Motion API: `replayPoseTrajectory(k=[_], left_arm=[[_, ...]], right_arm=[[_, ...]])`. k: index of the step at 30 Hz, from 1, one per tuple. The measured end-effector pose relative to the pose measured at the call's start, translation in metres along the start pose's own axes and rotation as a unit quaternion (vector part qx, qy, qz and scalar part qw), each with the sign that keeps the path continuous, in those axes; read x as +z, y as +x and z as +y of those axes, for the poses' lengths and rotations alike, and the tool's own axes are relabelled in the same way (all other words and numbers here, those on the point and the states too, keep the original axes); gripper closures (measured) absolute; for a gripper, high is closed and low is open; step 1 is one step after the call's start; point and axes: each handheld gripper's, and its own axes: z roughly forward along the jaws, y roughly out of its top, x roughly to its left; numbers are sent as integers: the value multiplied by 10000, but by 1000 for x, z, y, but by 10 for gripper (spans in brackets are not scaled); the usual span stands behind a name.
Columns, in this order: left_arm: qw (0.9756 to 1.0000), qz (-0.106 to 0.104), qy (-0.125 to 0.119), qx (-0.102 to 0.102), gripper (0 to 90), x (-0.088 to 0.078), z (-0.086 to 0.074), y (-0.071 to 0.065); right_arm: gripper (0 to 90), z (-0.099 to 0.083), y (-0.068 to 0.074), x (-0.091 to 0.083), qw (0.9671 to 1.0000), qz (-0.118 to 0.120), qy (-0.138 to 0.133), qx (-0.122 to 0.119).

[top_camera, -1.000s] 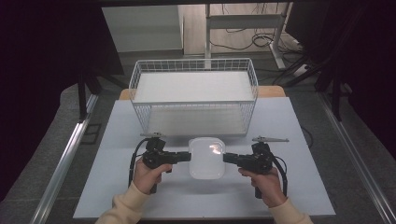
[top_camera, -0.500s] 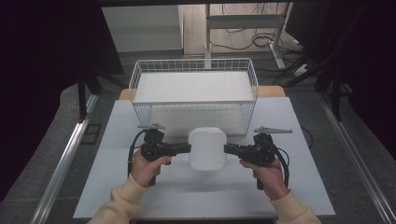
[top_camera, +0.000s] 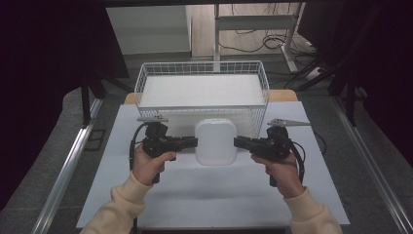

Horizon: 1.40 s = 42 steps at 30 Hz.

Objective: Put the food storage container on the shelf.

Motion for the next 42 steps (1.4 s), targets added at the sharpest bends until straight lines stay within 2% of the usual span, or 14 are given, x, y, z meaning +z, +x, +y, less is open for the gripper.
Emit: replayPoseTrajectory(k=[9,19,26,32,42], left_arm=[[9999,47,-121,77,801,-12,26,-4],[9996,107,-209,166,802,-22,55,-7],[9992,125,-311,235,802,-28,77,-4],[9991,130,-304,265,802,-31,93,2],[9995,80,-289,122,803,-33,121,17]], right_arm=[[793,32,7,-1,9996,-28,-87,-268],[792,62,12,-2,9991,-11,-187,-376],[792,86,13,-1,9986,7,-213,-485],[793,103,10,4,9985,70,-238,-484],[795,130,-1,14,9992,169,-249,-258]])
